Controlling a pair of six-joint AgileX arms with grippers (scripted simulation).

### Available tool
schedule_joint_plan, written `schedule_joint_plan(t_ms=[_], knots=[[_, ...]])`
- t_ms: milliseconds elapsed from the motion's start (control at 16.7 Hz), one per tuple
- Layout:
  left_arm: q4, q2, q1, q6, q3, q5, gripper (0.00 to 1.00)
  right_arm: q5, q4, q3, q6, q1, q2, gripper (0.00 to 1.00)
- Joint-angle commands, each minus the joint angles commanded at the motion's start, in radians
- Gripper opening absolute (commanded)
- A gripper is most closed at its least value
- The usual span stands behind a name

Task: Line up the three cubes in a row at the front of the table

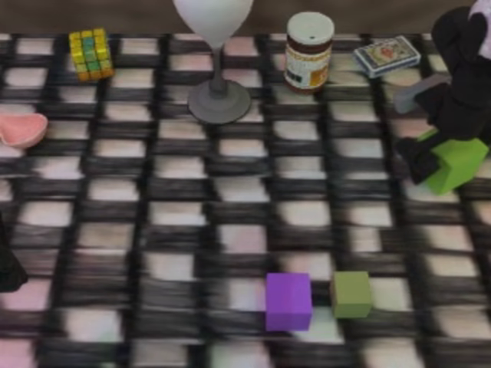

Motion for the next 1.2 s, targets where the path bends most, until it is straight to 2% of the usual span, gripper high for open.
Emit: schedule_joint_plan(t_ms=[540,1200], knots=[[0.000,0.000,0.000,0.000,0.000,0.000,1.00,0.000,0.000,0.000,0.000,0.000,0.000,0.02],[0.000,0.000,0.000,0.000,0.000,0.000,1.00,-0.004,-0.020,0.013,0.001,0.003,-0.009,0.00]])
